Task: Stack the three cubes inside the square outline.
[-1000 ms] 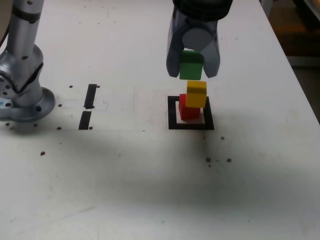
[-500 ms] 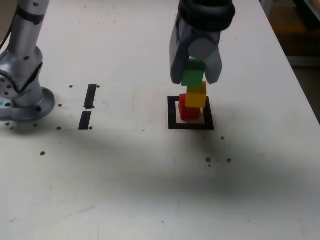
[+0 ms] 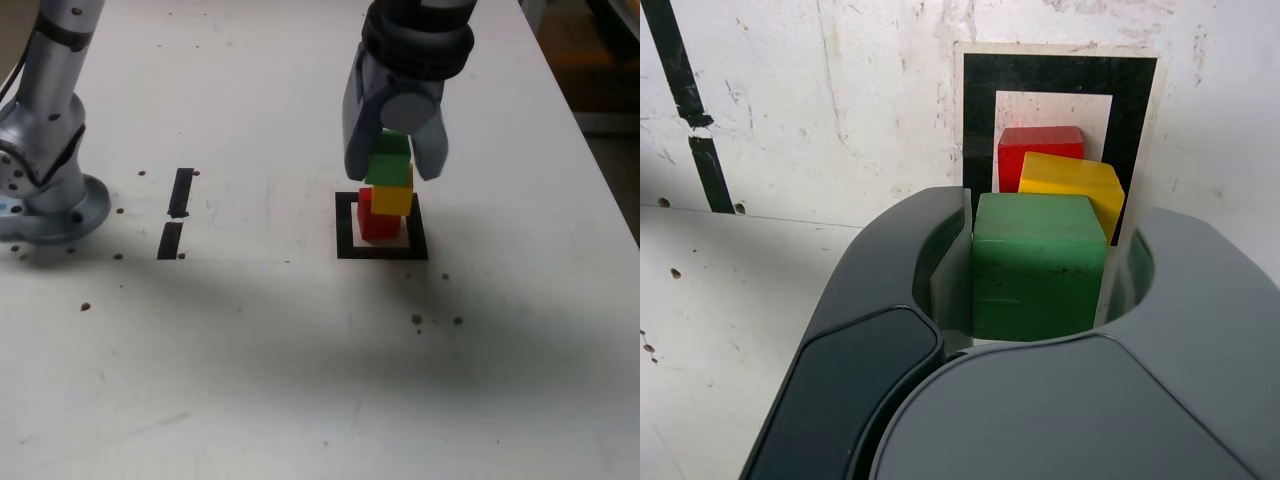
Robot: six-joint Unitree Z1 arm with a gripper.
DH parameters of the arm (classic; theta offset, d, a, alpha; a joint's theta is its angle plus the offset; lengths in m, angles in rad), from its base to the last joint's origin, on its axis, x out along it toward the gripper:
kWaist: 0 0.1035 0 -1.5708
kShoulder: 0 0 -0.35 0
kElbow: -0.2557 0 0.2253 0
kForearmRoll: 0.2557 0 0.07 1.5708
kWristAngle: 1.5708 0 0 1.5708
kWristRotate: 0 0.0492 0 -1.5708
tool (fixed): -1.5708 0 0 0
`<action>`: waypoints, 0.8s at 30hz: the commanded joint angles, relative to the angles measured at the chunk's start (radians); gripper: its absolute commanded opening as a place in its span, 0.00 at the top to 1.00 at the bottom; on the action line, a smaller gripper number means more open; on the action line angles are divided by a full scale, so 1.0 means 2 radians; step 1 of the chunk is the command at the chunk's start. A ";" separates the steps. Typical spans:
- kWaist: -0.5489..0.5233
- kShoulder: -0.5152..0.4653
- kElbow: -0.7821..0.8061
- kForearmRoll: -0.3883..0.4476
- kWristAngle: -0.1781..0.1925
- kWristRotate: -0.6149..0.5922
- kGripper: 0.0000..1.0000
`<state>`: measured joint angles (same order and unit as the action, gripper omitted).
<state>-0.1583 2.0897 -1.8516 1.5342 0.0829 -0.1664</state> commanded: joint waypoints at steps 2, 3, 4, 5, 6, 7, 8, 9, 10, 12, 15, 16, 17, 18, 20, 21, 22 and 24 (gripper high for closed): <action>0.001 0.001 0.003 -0.003 -0.003 0.001 0.14; 0.001 0.000 0.004 -0.004 -0.003 0.002 0.10; 0.001 -0.001 0.004 -0.004 -0.003 0.002 0.07; 0.001 -0.002 0.005 -0.004 -0.003 0.002 0.05; 0.001 -0.004 0.004 -0.003 -0.002 0.002 0.03; 0.001 -0.006 0.004 -0.003 -0.001 0.002 0.02; 0.001 -0.009 0.004 -0.001 0.001 0.002 0.01; 0.001 -0.014 0.003 0.001 0.002 0.002 0.01; 0.001 -0.022 0.003 0.004 0.005 0.001 0.01; 0.001 -0.039 0.002 0.011 0.009 0.001 0.00; 0.001 -0.076 0.005 0.026 0.014 0.000 0.00; 0.001 -0.091 0.008 0.031 0.015 0.000 0.00; 0.001 -0.108 0.014 0.035 0.017 0.001 0.00; 0.001 -0.127 0.022 0.038 0.017 0.001 0.00; 0.001 -0.166 0.049 0.042 0.016 0.002 0.00; 0.001 -0.185 0.068 0.042 0.014 0.002 0.01; 0.001 -0.204 0.089 0.041 0.013 0.002 0.01; 0.004 -0.236 0.137 0.036 0.010 0.002 0.01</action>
<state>-0.1558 1.7405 -1.6504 1.6038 0.1045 -0.1635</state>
